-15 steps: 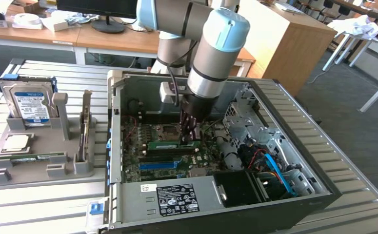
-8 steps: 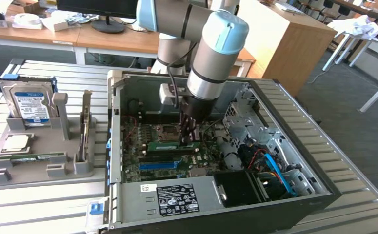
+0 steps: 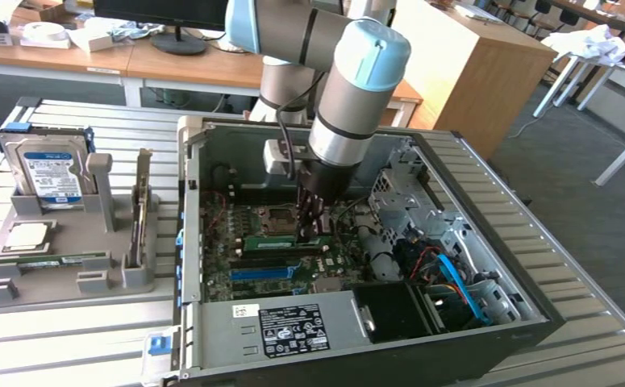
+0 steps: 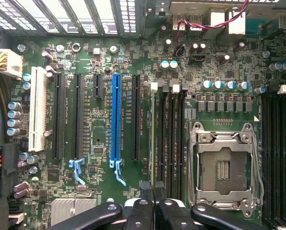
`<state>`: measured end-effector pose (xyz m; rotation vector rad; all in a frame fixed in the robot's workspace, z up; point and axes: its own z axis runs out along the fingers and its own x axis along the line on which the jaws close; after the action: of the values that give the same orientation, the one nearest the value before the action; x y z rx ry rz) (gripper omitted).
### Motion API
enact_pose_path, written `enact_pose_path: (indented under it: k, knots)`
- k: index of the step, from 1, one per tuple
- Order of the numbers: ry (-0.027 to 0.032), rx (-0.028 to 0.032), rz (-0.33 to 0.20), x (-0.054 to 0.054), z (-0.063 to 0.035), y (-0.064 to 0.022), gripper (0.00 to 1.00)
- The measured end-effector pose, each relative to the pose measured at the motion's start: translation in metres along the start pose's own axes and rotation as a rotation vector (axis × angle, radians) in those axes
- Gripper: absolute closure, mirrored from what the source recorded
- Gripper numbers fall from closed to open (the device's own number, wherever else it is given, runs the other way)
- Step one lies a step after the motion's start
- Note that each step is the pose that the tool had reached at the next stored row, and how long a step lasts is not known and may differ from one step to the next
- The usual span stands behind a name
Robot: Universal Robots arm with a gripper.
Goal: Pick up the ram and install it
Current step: 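Insert the ram into the slot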
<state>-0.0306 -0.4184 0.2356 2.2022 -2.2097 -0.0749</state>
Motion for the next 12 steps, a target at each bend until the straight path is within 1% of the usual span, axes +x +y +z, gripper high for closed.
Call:
enact_pose_path:
  k: [12]
  knots:
    - [-0.0001, 0.0002, 0.000, -0.0013, 0.0006, 0.0000, 0.88]
